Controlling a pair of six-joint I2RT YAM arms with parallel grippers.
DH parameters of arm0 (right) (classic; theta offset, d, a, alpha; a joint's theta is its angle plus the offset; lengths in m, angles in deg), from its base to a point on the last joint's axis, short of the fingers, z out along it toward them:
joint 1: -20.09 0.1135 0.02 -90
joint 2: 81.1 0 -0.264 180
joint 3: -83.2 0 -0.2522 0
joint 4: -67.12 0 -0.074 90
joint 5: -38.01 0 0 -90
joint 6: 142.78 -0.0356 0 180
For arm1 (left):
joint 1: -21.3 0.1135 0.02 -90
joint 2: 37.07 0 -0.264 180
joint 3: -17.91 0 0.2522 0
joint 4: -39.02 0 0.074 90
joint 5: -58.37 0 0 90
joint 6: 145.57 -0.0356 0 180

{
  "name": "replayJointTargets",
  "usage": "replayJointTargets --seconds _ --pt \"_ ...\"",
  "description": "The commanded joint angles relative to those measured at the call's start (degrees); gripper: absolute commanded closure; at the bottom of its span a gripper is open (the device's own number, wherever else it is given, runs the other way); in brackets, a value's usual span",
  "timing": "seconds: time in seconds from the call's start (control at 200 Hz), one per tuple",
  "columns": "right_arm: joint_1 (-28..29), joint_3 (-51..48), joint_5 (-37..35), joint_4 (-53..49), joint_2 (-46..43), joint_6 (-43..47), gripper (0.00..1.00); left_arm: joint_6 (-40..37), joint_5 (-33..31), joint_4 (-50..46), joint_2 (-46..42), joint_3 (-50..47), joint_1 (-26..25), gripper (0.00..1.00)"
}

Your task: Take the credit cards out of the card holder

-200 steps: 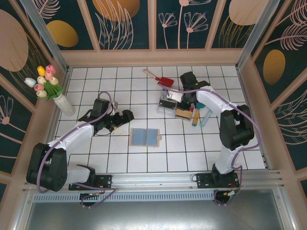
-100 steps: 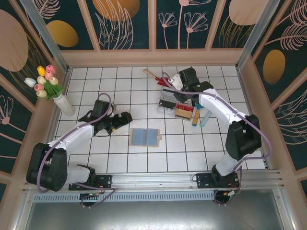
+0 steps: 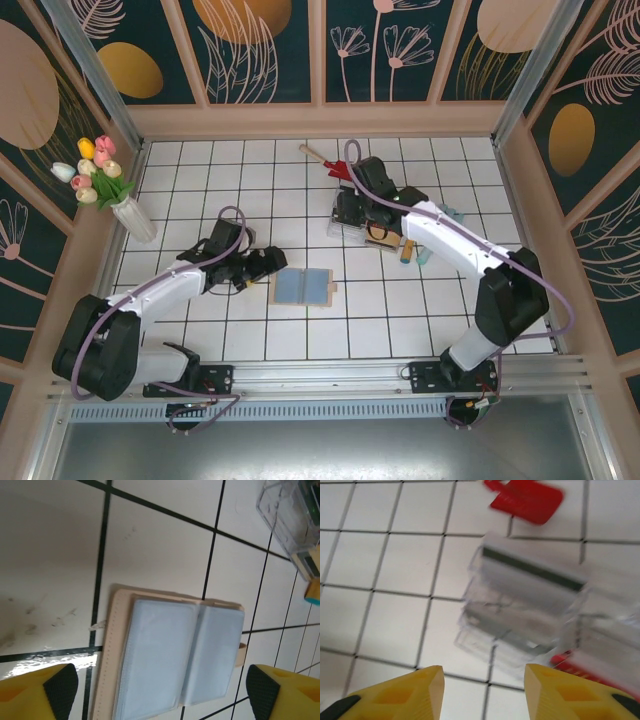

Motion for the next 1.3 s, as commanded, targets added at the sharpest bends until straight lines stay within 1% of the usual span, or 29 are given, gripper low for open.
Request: replayJointTargets --seconds 0.0,0.06,0.12,0.18,0.35,0.43,0.48,0.711,0.876,0.996,1.046,1.156,1.296 --pt "0.80 -4.97 8.56 4.83 -2.73 -16.12 0.51 2.27 -0.99 0.30 1.06 0.56 -1.33 0.17" --pt "1.32 -9.09 11.22 8.15 -4.00 -20.73 0.47 2.89 -0.54 0.82 1.29 0.30 -1.85 0.20" --pt "1.73 -13.59 14.82 12.85 -5.47 -24.84 0.46 3.23 0.05 1.37 1.82 0.25 -2.30 0.23" --pt "2.45 -16.72 16.66 15.57 -6.07 -28.10 0.46 3.30 0.24 1.42 2.60 0.34 -2.62 0.28" --pt "5.86 -18.70 18.65 14.76 -3.17 -28.93 0.47 2.88 0.92 1.68 5.42 0.87 -3.02 0.45" --pt "7.44 -18.20 18.98 13.46 -1.31 -28.43 0.48 2.54 1.02 1.55 6.49 1.33 -3.18 0.51" --pt "8.34 -17.80 18.60 12.60 -0.23 -28.12 0.48 2.31 1.02 1.54 6.98 1.60 -3.22 0.53" --pt "10.24 -17.41 17.40 10.62 3.77 -28.20 0.49 1.78 0.64 1.24 8.91 1.69 -3.20 0.53" --pt "10.43 -17.49 18.05 10.21 6.08 -27.85 0.49 0.54 1.62 1.14 10.55 2.00 -3.29 0.62" --pt "10.46 -17.02 18.94 9.81 7.87 -27.23 0.50 0.30 2.12 1.48 11.13 2.12 -3.29 0.66" --pt "10.52 -16.71 19.12 9.47 8.59 -27.21 0.51 0.28 2.47 1.67 11.36 2.09 -3.29 0.67" --pt "10.53 -16.72 20.24 10.05 9.57 -27.27 0.53 0.27 4.06 2.62 11.48 2.13 -3.29 0.74" --pt "10.53 -16.75 21.47 10.40 10.88 -26.88 0.56 0.22 5.36 3.41 11.19 2.31 -3.29 0.79"
